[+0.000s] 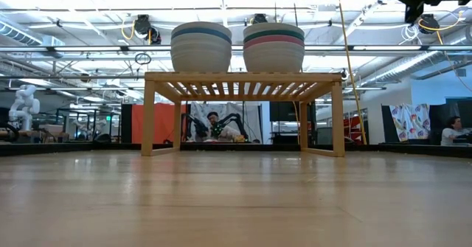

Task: Place and stack bowls onto a shelf
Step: Return to Home Position

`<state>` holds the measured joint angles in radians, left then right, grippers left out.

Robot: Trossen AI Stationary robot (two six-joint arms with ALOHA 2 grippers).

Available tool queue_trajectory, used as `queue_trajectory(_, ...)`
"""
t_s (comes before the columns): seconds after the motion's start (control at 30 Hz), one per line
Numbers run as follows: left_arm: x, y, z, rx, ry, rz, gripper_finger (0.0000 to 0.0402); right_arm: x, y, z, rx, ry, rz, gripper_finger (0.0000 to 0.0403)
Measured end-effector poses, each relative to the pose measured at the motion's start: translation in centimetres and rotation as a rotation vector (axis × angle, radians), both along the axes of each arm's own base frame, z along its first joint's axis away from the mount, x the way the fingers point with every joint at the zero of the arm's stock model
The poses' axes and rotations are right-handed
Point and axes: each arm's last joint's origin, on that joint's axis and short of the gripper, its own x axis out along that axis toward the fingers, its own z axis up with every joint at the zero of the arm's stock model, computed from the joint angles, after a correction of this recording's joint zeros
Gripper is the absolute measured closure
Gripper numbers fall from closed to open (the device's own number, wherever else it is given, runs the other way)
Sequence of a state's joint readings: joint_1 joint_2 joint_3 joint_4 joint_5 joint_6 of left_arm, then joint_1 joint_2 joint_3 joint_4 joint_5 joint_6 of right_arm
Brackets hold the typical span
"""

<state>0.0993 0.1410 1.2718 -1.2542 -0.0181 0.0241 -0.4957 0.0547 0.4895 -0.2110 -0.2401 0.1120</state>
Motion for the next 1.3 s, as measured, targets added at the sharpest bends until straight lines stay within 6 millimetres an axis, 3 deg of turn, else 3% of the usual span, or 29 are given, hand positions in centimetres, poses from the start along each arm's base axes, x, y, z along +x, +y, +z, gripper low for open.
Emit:
queue_trajectory(0.27, 2.1, -0.1, -2.7, 0.018, -0.079, 0.020, 0.0321, 0.4, -0.2, -0.8, -0.001, 0.005, 0.000, 0.0403)
queue_trajectory(0.67, 9.0, 0.8, -5.7, 0.086, -0.152, 0.008, 0.0321, 2.4, -1.3, -4.5, -0.061, -0.073, -0.003, 0.0403)
queue_trajectory(0.97, 13.1, 1.4, -8.4, 0.077, -0.246, 0.011, 0.0321, 3.2, -1.7, -7.4, -0.042, -0.091, 0.003, 0.0403)
queue_trajectory(1.3, 16.3, 1.8, -12.7, 0.079, -0.258, 0.011, 0.0321, 3.4, -1.8, -8.3, -0.050, -0.075, 0.000, 0.0403)
